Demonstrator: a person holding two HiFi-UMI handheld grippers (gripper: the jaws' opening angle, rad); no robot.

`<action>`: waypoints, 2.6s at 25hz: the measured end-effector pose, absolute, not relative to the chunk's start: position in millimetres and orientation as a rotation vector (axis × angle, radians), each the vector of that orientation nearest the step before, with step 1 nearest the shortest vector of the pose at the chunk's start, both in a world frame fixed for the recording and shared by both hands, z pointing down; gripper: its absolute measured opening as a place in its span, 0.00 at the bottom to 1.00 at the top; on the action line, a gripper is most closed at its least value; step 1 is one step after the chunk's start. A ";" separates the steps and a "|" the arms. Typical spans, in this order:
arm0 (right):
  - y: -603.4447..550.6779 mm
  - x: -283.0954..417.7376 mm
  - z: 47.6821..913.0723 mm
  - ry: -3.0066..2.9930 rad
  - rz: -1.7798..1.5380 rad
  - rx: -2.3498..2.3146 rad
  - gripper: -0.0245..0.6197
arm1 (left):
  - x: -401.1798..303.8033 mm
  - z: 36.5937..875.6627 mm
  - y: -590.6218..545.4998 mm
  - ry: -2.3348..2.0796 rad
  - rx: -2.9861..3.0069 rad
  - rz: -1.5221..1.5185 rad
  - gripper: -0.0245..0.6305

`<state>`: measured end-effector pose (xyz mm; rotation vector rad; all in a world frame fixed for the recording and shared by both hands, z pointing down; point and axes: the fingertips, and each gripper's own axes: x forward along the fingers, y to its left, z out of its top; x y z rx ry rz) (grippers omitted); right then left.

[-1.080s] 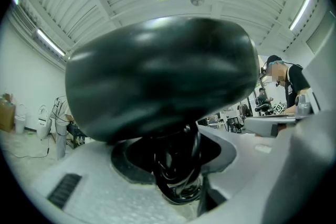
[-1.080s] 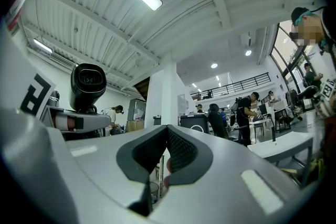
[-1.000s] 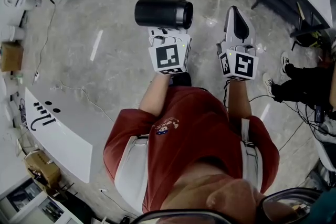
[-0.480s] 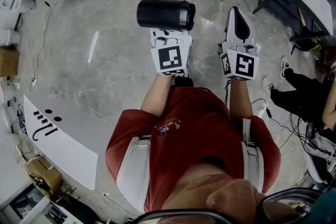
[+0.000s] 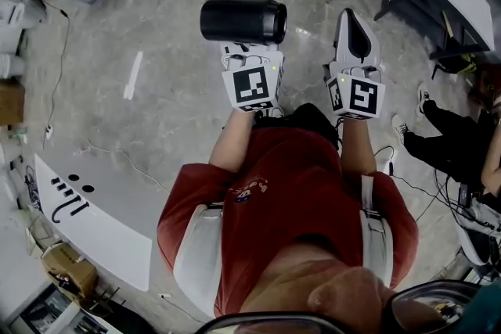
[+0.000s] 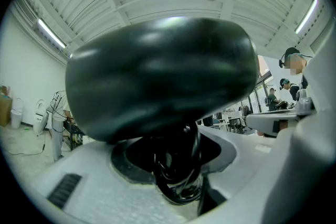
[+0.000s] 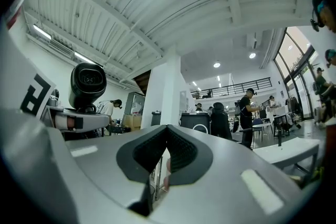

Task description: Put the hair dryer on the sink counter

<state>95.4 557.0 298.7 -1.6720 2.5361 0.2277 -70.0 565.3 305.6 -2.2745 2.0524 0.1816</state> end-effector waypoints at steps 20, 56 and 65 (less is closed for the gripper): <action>442.6 106.7 314.7 2.524 0.222 -1.692 0.04 | -60.7 312.9 451.7 2.023 -2.273 0.168 0.34; 147.9 174.9 318.9 2.531 0.093 -1.657 0.04 | 0.3 307.9 165.8 2.079 -2.242 0.070 0.34; 106.7 185.7 318.2 2.549 0.082 -1.614 0.04 | 6.9 303.2 130.3 2.118 -2.198 0.066 0.34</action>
